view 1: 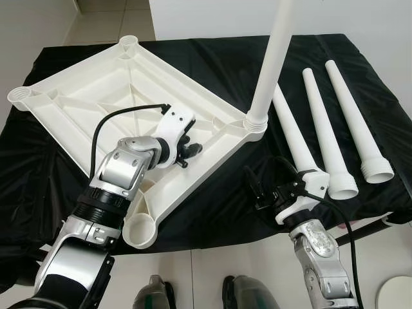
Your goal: Building children table
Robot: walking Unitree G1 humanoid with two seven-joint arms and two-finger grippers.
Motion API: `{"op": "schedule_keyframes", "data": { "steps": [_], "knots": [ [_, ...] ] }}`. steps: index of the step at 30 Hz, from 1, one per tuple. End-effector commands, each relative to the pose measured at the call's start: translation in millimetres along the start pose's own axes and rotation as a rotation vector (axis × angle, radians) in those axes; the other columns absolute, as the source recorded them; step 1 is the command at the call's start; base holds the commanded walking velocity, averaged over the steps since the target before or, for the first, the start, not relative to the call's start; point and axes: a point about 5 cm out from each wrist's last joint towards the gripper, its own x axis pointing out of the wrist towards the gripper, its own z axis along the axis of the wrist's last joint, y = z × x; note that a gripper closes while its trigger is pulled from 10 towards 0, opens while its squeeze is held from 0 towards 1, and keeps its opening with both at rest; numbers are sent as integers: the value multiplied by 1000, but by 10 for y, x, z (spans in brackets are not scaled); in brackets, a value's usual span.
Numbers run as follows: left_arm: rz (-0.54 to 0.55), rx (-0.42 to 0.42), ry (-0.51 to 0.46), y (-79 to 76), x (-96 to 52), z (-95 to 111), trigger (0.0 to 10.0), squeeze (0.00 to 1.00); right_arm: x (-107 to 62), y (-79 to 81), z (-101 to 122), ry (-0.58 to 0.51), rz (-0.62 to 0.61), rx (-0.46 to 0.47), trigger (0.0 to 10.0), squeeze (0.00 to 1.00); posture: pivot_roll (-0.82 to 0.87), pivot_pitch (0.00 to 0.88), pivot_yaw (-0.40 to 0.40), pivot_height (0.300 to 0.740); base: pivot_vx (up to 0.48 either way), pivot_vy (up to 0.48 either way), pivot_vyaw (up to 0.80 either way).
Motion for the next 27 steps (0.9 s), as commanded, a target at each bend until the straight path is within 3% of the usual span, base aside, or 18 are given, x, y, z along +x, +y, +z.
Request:
{"op": "schedule_keyframes", "data": {
  "steps": [1,3,4,6,8,12,27],
  "knots": [
    [12,0,-19,31,-50,-12,10000,0,-7,17,-33,11,-3,5,10000,0,-156,69,65,740,0,0,0],
    [12,0,-19,31,-50,-12,10000,0,-7,17,-33,11,-3,5,10000,0,-156,69,65,740,0,0,0],
    [-52,12,-19,41,-151,-70,10000,0,-4,27,-35,11,0,5,10000,0,-155,67,64,740,0,0,0],
    [-52,12,-19,41,-151,-70,10000,0,-4,27,-35,11,0,5,10000,0,-155,67,64,740,0,0,0],
    [-130,26,-14,39,-277,-125,10000,0,2,29,-38,12,3,4,10000,0,-152,66,62,740,0,0,0],
    [-202,50,1,23,-388,-181,10000,0,9,26,-38,12,5,2,10000,0,-150,64,61,740,0,0,0],
    [-334,175,101,62,-817,-377,10000,0,16,25,-44,12,19,0,10000,0,-140,52,47,740,0,0,0]
  ]
}}
